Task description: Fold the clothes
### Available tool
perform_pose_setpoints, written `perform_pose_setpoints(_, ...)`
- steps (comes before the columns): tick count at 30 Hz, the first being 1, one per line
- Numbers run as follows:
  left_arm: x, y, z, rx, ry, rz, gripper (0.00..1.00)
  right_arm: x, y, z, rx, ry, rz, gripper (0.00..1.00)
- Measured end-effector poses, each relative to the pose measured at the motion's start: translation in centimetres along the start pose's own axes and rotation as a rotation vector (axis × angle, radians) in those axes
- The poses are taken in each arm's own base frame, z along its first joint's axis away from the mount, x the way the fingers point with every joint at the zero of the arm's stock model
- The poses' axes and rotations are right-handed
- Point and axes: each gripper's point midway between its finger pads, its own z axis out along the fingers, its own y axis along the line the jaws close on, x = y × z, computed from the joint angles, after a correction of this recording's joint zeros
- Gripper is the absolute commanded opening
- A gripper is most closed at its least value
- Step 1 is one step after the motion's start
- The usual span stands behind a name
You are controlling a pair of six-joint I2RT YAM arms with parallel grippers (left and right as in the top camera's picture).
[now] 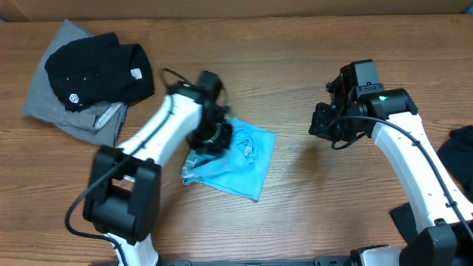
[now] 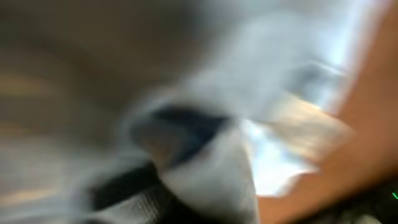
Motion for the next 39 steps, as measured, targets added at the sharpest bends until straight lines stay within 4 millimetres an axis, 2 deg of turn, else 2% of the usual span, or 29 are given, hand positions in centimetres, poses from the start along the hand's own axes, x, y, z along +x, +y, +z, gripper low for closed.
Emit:
perform_pose_setpoints(4,3.2,-6.4,2.4,0.05,0.079,0.187,0.04,0.0,0.0,0.0,0.001,0.002,0.0,0.04)
perform_pose_setpoints(6,5.0,-8.2,3.4,0.035,0.117,0.251,0.04,0.1,0.0,0.0,0.001,0.002,0.0,0.04)
perform_pose_setpoints(8,6.6,-8.8,3.9,0.005,0.157,0.278,0.04,0.1,0.0,0.0,0.001,0.003,0.001,0.05)
perform_pose_setpoints(11,7.3,-7.9,3.3,-0.053,0.191,0.256,0.04,0.1,0.0,0.0,0.001,0.002,0.0,0.07)
perform_pose_setpoints(13,7.0,-6.8,1.9,-0.101,0.195,0.219,0.04,0.1,0.0,0.0,0.001,0.002,0.0,0.07)
perform_pose_setpoints(15,6.0,-5.7,0.3,-0.149,0.174,0.182,0.04,0.1,0.0,0.0,0.001,0.002,0.0,0.07)
perform_pose_setpoints(19,2.5,-2.2,-3.0,-0.251,0.065,0.105,0.04,0.1,0.0,0.0,0.001,0.003,0.0,0.08)
perform_pose_setpoints(24,-0.4,2.9,-4.8,-0.302,-0.026,-0.015,0.04,0.1,0.0,0.0,0.001,0.002,0.0,0.08)
perform_pose_setpoints(27,-0.6,5.5,-4.1,-0.302,-0.032,-0.075,0.04,0.1,0.0,0.0,0.001,0.003,0.0,0.08)
perform_pose_setpoints(31,0.7,6.2,-0.8,-0.248,0.005,-0.094,0.04,0.1,0.0,0.0,0.001,0.003,0.0,0.08)
perform_pose_setpoints(35,1.4,4.5,2.4,-0.151,0.013,-0.062,0.04,0.0,0.0,0.0,0.001,0.002,0.0,0.08)
perform_pose_setpoints(39,1.9,0.5,4.4,-0.035,0.017,0.019,0.04,0.1,0.0,0.0,0.001,0.002,0.0,0.08)
